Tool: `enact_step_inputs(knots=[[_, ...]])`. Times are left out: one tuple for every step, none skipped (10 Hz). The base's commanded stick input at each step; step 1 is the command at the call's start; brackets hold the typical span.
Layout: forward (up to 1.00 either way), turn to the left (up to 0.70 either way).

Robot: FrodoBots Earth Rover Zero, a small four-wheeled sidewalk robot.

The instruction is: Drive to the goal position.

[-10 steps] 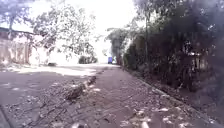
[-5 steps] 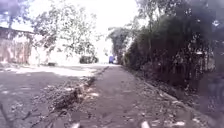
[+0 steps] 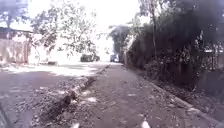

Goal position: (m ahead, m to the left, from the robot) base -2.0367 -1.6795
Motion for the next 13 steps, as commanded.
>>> enact_step_inputs(knots=[[0.68, -0.03], [0.68, -0.1], [0.68, -0.23], [0.68, -0.31], [0.68, -0.18], [0.68, -0.06], [0.68, 0.0], [0.68, 0.0], [0.68, 0.0], [0.68, 0.0], [0.68, 0.0], [0.68, 0.0], [0.68, 0.0]])
